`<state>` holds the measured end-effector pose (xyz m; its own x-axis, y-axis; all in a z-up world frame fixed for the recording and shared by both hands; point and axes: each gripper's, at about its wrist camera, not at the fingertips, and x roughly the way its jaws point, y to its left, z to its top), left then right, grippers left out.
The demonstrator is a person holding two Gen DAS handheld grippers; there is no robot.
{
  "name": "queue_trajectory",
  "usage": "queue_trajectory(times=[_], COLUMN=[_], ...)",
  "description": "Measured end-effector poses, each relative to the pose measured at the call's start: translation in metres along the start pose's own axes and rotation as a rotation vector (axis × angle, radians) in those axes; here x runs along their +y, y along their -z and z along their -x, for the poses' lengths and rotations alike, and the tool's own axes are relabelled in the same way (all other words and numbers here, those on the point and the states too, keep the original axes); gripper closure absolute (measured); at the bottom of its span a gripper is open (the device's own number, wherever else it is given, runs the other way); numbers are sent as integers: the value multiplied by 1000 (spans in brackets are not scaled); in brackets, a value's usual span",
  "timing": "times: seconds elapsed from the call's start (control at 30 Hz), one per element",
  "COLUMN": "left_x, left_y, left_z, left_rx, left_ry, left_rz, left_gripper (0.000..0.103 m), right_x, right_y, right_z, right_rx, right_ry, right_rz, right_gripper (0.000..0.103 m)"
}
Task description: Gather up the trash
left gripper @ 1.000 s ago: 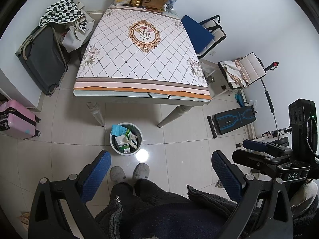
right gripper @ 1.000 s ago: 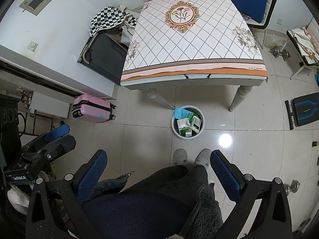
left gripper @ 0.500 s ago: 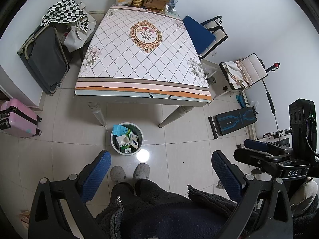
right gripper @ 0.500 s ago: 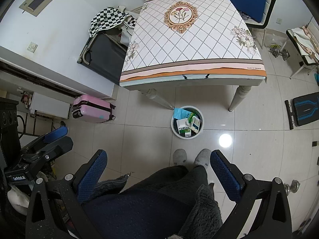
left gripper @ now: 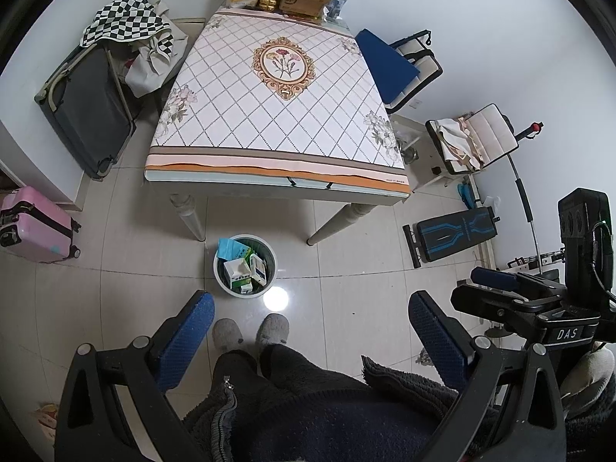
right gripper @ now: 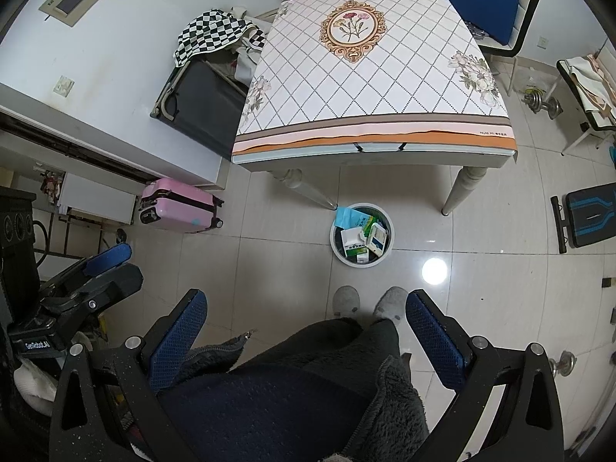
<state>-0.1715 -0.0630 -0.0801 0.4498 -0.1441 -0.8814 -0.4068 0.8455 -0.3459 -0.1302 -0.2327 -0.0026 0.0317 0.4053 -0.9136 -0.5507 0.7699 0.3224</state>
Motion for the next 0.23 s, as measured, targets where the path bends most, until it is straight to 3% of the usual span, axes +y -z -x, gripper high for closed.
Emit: queue_trajectory(times=[0.23], left_x=[-1], left_y=[4], left_z=[-2], left_rx=[-8], left_ry=[-3], left_rz=[6], left_gripper=[0], right_x=[-2], right_y=[-1], right_z=[0], right_rx=[3], right_ry=[-3], right_rz=[-3], right_gripper=[0])
